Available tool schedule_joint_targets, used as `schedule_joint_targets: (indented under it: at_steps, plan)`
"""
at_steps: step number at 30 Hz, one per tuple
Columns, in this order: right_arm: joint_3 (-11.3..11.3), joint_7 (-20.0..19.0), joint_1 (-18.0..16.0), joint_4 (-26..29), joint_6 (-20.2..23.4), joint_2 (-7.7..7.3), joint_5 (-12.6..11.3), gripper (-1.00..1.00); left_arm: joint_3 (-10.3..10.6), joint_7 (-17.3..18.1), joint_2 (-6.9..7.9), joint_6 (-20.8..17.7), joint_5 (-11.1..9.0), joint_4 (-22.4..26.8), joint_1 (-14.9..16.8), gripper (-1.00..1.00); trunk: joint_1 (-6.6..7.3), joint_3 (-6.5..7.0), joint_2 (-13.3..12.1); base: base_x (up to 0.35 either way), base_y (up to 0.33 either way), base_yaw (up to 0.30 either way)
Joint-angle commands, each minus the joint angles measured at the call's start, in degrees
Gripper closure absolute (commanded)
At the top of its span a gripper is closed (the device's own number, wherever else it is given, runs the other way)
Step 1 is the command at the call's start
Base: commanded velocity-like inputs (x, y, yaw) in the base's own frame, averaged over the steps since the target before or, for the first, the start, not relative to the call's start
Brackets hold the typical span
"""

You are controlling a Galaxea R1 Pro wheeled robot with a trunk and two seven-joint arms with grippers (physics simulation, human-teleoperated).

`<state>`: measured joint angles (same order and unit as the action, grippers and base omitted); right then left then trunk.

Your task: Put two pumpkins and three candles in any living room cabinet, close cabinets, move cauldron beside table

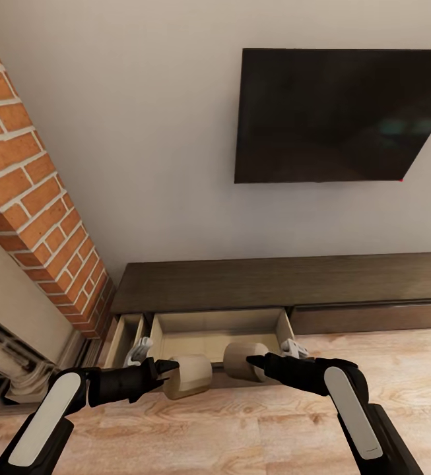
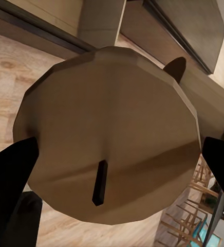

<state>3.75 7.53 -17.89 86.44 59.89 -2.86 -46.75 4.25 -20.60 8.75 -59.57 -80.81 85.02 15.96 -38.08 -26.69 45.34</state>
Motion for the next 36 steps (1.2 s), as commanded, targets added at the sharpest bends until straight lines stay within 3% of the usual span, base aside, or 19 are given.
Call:
schedule_joint_targets:
  at_steps: [1,36]
  plan:
    - [0.05,0.54,-0.04,0.05,0.11,-0.04,-0.77,1.00,0.06,-0.59,0.04,-0.02,-0.67,0.05,0.04,1.00,-0.01,-0.06,0.05,0.000,0.000,0.000]
    - [0.03,0.53,-0.04,0.04,0.11,0.04,-0.98,1.00,0.06,-0.59,-0.02,0.00,-0.66,-0.03,0.04,1.00,-0.01,-0.06,0.05,0.000,0.000,0.000]
